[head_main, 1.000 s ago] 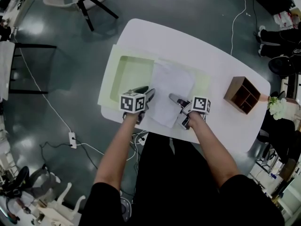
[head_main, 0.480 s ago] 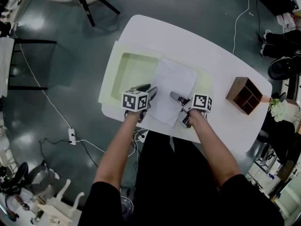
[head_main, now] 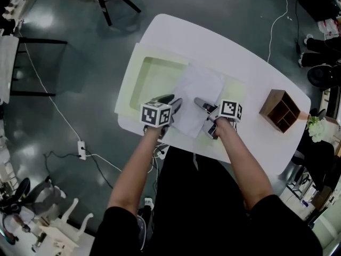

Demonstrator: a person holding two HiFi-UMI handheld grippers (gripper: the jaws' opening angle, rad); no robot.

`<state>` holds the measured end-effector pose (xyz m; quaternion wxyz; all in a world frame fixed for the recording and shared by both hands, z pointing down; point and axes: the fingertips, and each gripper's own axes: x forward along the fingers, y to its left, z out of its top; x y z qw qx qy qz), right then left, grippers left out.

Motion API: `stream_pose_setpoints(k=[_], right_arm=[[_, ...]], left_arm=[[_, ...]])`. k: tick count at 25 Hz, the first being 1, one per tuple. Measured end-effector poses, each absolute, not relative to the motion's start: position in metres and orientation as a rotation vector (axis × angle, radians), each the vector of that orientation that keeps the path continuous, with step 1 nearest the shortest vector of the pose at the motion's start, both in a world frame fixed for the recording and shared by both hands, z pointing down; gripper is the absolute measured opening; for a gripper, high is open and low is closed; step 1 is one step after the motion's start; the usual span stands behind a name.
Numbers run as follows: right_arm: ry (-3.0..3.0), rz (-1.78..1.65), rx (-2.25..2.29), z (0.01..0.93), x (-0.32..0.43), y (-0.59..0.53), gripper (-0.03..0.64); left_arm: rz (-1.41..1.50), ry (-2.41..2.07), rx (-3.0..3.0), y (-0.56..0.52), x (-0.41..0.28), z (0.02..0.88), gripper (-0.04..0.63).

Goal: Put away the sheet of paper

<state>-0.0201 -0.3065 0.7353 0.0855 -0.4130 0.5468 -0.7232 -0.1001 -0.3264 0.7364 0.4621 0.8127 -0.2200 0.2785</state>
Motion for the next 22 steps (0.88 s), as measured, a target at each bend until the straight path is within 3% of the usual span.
stream_pose_setpoints(k=[17, 22], right_arm=[[1.77, -2.153, -1.16, 0.734, -0.051, -0.32, -0.002], [1.729, -2.166, -1.192, 0.735, -0.049, -0.327, -0.002]], left_arm=[[0.643, -0.595, 2.035, -0.327, -0.124, 0.714, 0.15], [0.586, -0.614, 2.033, -0.315, -0.128, 0.703, 0.098]])
